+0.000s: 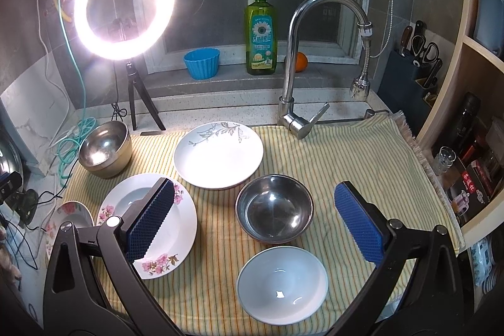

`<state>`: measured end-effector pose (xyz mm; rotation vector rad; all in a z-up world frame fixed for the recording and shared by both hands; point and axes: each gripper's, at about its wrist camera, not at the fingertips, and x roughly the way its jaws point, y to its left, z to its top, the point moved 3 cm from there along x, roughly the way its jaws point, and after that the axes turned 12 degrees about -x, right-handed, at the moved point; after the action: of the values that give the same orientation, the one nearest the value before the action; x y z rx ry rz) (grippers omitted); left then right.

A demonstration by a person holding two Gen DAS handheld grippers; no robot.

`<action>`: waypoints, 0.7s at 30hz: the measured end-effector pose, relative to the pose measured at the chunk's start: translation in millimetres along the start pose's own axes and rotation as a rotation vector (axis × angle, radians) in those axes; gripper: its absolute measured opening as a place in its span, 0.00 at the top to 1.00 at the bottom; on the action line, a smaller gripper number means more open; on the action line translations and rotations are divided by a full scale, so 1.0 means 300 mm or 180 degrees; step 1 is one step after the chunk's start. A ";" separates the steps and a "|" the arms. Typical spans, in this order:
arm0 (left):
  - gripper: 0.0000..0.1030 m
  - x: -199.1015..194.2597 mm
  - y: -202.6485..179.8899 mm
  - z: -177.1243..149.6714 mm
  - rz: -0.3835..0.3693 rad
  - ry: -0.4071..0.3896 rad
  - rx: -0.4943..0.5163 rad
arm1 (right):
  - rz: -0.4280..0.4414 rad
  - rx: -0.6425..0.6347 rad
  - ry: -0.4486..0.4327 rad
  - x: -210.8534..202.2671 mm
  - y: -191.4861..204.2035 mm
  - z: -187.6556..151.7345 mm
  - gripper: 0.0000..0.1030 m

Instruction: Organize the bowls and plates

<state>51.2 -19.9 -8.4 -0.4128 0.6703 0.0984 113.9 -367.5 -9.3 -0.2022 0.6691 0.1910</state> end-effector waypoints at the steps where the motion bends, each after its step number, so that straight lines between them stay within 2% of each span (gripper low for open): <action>1: 0.02 0.000 -0.001 0.000 -0.0003 0.0002 0.0000 | 0.0000 -0.0003 0.0000 0.001 0.001 0.001 0.00; 14: 0.02 0.029 -0.006 0.006 -0.0024 0.0056 0.0005 | 0.0018 -0.0011 0.0020 0.015 0.007 0.003 0.00; 18: 0.02 0.060 -0.003 0.002 -0.0073 0.0168 0.0026 | 0.0025 0.0027 0.0125 0.038 0.010 -0.008 0.00; 21: 0.02 0.087 -0.003 -0.010 -0.0126 0.0269 0.0060 | 0.0134 0.0056 0.0189 0.056 0.018 -0.026 0.00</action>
<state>70.2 -23.1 -26.3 -0.4136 0.7453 0.0371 120.8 -362.4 -26.6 -0.1775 0.7342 0.2201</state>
